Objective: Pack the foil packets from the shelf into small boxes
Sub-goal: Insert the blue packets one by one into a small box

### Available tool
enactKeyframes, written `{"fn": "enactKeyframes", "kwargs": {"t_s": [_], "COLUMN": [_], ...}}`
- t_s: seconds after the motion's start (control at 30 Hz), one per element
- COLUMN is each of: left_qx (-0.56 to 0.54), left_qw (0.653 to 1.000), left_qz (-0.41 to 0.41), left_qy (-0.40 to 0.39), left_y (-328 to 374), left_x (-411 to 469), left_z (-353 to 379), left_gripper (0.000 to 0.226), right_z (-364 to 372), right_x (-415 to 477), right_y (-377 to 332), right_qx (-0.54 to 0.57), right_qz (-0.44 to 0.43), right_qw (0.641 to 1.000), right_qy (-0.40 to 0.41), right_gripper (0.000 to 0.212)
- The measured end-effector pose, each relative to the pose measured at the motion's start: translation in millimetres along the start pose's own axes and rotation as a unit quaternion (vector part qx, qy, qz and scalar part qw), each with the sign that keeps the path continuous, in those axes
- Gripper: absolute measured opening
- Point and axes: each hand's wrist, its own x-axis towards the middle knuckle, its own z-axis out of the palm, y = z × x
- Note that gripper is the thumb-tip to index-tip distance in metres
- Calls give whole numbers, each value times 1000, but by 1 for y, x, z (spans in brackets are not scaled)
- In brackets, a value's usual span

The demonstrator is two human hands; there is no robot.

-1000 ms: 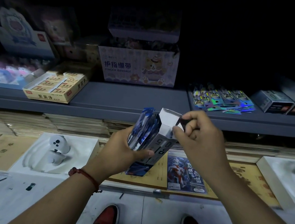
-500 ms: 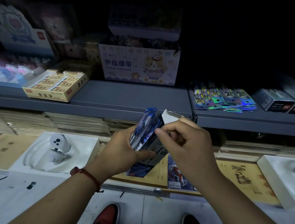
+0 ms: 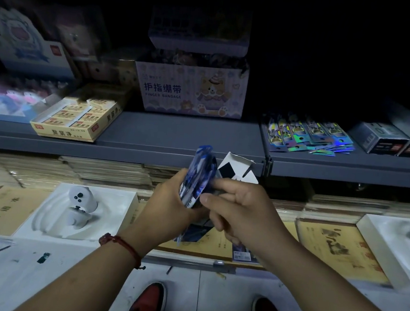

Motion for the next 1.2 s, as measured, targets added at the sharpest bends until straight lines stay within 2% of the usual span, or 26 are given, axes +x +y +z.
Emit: {"fn": "enactKeyframes", "kwargs": {"t_s": [0.2,0.37,0.43,0.5,0.57,0.63,0.67,0.7,0.73,0.8,0.87,0.9,0.97,1.1,1.2], "left_qx": [-64,-118,-106,-93,-98,-116,-124,-137,-153,-188,-216,-223,-241,-260,-259], "left_qw": [997,991,992,994,994,993,992,990,987,981,975,973,969,964,963], "left_qz": [15,7,12,10,0,-24,-36,-42,-47,-49,-51,-48,-37,-30,-48], "left_qy": [33,55,62,58,43,20,13,9,7,-6,-28,-39,-43,41,58], "left_y": [3,1,0,2,6,9,10,11,12,12,15,15,12,0,0], "left_x": [1,1,2,2,0,-2,-3,-4,-4,-5,-6,-7,-6,1,-1], "left_z": [-3,-4,-7,-10,-13,-14,-15,-16,-17,-17,-18,-18,-19,-22,-22], "left_gripper": [31,48,44,36,33,36,40,44,45,46,47,46,45,41,15], "right_z": [2,2,4,8,9,7,4,-1,-6,-16,-22,-24,-26,-30,-33], "right_x": [-2,-4,-4,-4,-3,-1,1,4,6,10,10,10,9,10,10], "right_y": [-3,-3,-2,-1,1,3,4,5,5,2,2,2,4,3,2], "right_qx": [60,68,53,19,-53,-123,-136,-142,-142,-117,-69,-54,-45,-40,-25], "right_qz": [32,37,30,14,-41,-111,-118,-102,-63,24,42,34,7,-7,-9], "right_qw": [995,990,992,997,997,974,961,954,956,978,993,996,996,995,996], "right_qy": [-68,-114,-115,-69,28,155,208,243,247,169,80,67,77,94,80], "right_gripper": [53,67,67,59,41,20,13,21,37,60,50,43,36,36,37]}}
